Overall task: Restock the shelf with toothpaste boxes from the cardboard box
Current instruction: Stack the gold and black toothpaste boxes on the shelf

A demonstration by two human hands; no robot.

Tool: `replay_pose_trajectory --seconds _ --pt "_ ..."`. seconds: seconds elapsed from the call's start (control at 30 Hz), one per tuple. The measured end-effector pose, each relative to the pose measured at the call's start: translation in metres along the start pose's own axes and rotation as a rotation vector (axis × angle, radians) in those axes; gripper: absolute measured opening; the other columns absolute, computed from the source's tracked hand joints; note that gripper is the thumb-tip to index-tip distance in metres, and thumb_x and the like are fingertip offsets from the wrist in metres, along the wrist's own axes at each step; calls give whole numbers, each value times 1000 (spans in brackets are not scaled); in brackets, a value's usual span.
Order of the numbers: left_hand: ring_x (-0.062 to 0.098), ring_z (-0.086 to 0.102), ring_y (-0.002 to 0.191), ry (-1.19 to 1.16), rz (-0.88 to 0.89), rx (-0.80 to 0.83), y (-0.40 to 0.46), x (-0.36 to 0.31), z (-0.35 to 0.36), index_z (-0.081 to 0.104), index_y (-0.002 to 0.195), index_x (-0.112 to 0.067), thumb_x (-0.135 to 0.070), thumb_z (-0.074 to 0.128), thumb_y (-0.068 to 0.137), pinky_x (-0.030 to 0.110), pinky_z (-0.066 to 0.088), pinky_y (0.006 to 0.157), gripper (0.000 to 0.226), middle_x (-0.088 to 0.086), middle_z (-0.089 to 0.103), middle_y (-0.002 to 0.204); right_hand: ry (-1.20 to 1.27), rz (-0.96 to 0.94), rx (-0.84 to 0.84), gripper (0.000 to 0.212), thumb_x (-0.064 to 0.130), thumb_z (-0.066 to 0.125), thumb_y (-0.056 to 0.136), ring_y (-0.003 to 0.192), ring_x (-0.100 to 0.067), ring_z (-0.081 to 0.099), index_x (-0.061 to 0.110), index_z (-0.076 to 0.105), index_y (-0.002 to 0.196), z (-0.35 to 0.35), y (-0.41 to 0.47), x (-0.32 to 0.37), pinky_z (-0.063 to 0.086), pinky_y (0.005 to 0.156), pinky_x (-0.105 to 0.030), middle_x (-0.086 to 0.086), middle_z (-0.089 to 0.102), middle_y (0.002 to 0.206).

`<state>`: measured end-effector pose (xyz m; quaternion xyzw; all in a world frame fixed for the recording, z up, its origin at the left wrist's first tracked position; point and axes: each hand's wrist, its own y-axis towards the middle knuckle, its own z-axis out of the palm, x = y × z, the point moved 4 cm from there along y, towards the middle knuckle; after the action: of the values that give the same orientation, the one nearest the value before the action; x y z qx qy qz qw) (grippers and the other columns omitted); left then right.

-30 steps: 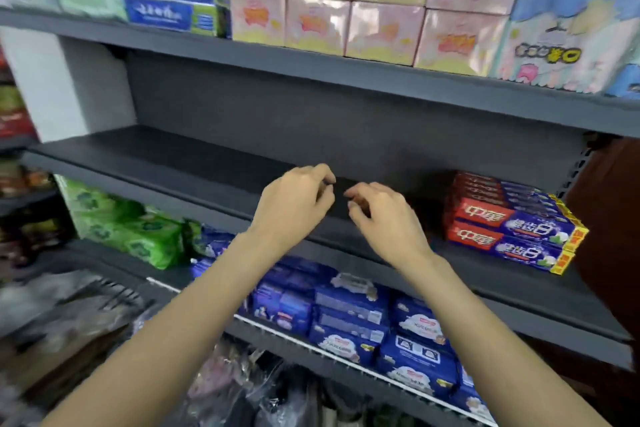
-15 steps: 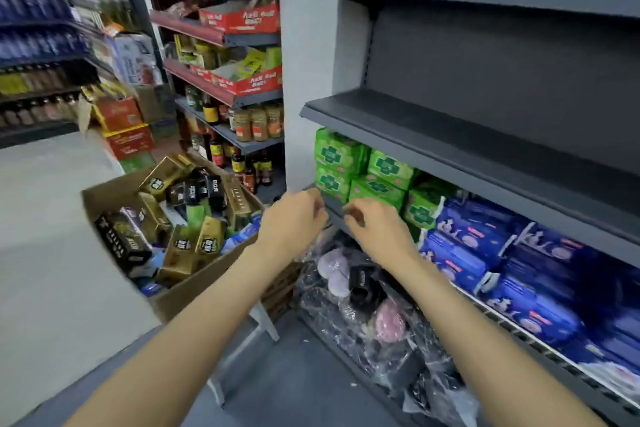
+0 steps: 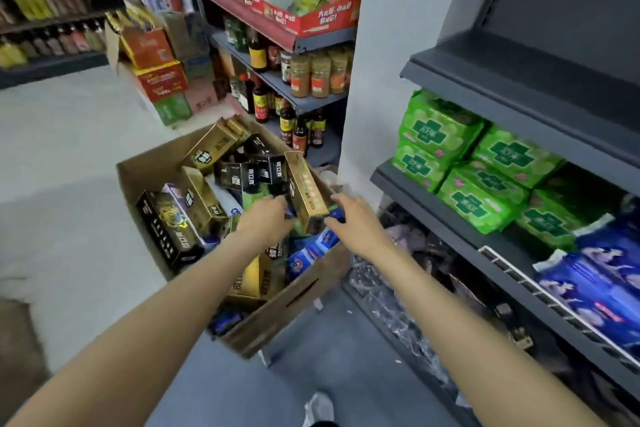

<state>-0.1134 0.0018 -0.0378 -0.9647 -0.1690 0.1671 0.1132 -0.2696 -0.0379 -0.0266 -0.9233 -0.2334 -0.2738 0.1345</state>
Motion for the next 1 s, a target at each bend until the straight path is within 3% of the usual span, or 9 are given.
replay_pose_trajectory --seconds 0.1,0.23,0.33,0.4,0.5,0.6,0.73,0.83,1.0 --pt "31 45 122 16 23 53 19 18 5 46 131 -10 -25 53 91 43 41 98 43 14 48 132 68 -10 19 51 23 58 91 116 -24 49 14 41 137 15 18 13 33 81 -23 -11 52 130" --pt "31 34 134 118 124 223 37 38 16 25 148 -14 -34 60 88 43 34 107 72 13 29 149 62 105 42 67 36 63 86 117 -28 51 21 30 144 36 41 20 42 91 -34 -10 49 131" --pt "30 35 134 138 206 297 43 53 22 20 149 -19 -35 67 84 44 38 107 82 7 21 153 34 220 36 75 35 62 87 116 -31 52 17 21 147 49 50 22 45 94 -38 -14 50 133" --pt "30 39 132 130 253 297 47 59 24 20 148 -19 -32 70 81 44 41 105 85 7 21 152 -9 297 -9 64 29 59 90 113 -30 55 9 28 142 51 54 24 46 92 -38 -15 53 130" --pt "30 41 128 133 308 278 54 67 27 24 146 -12 -36 74 77 42 41 104 89 10 28 145 78 381 -54 33 21 59 88 83 -20 58 10 52 118 50 54 29 41 67 -26 -10 64 109" --pt "32 34 129 178 338 260 61 73 31 36 139 -8 -45 76 72 42 37 104 86 15 35 136 286 485 -123 18 18 59 85 61 -7 49 19 51 101 49 46 29 35 51 -22 2 60 83" --pt "36 34 124 96 354 252 67 77 33 41 131 -13 -46 76 71 43 35 100 77 19 44 127 513 546 -221 25 15 61 84 79 -11 53 22 45 102 45 29 31 39 65 -24 3 52 89" --pt "30 50 102 -97 410 261 62 72 27 40 119 -13 -32 77 75 34 38 77 61 13 57 104 635 612 -270 22 13 62 82 94 -21 60 13 50 101 49 21 32 48 77 -32 -5 60 100" --pt "22 59 92 -482 371 256 53 66 7 44 112 -19 -22 77 77 27 42 68 48 4 59 114 1048 696 -308 10 6 56 87 83 -22 64 6 53 97 55 9 37 54 80 -36 -18 66 99"
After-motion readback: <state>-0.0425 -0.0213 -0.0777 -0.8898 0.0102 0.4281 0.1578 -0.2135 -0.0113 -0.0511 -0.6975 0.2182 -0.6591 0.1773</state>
